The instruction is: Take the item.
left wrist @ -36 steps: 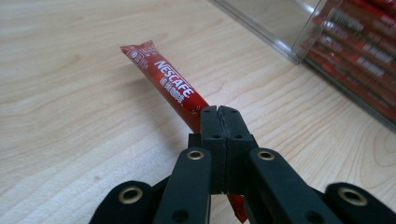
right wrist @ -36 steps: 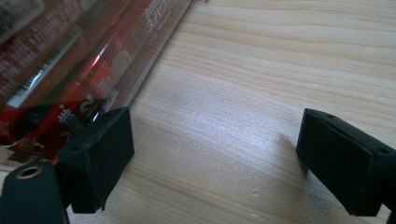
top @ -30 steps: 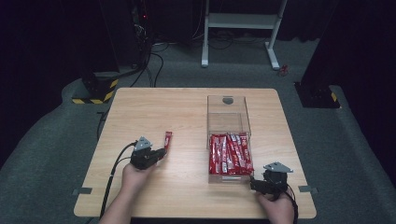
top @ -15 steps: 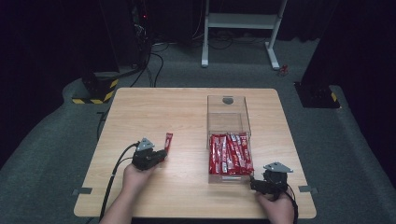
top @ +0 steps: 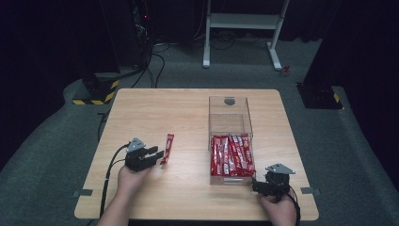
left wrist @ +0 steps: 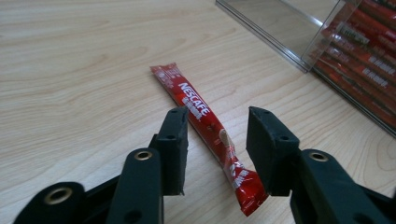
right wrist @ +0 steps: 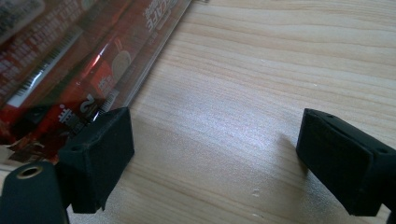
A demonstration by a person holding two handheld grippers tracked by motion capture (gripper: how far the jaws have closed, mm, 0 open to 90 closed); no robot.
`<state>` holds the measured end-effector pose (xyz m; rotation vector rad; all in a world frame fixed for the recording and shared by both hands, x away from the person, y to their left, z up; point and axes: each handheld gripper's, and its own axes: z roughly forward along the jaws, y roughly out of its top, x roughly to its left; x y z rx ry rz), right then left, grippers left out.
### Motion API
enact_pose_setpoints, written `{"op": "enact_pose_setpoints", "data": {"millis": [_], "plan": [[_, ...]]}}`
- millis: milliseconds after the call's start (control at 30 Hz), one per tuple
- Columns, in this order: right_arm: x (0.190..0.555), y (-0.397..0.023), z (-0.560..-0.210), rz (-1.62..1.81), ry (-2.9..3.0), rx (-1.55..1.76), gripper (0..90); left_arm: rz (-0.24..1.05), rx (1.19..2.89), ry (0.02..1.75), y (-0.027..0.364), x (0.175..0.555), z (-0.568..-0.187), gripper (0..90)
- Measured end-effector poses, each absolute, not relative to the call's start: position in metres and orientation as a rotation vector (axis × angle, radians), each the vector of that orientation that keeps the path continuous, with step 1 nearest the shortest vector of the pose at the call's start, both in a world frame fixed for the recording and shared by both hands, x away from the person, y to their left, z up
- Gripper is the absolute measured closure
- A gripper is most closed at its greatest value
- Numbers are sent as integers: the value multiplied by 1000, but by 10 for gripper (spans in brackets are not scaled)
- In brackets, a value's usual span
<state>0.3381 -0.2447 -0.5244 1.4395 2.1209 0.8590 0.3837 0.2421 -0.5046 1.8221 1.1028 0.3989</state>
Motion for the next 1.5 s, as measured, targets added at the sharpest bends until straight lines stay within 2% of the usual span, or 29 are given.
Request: {"op": "enact_pose_setpoints", "data": {"millis": [267,400,700,1167,1333,1500], "plan": [[338,-245,-524,860,2121,1439,108,465,1833,1128,256,377,-503,456],[338,-245,-524,860,2121,1439,108,472,1812,1148,266,372,-503,422],[338,-245,-524,861,2122,1439,109,515,1833,1175,288,356,-509,360],[338,-245,-524,861,2122,1439,109,556,2044,1223,301,323,-527,285],[338,-245,-524,863,2121,1439,109,596,2034,1231,311,308,-528,261],[338,-245,-524,862,2122,1439,109,561,2018,1244,316,300,-530,213]]}}
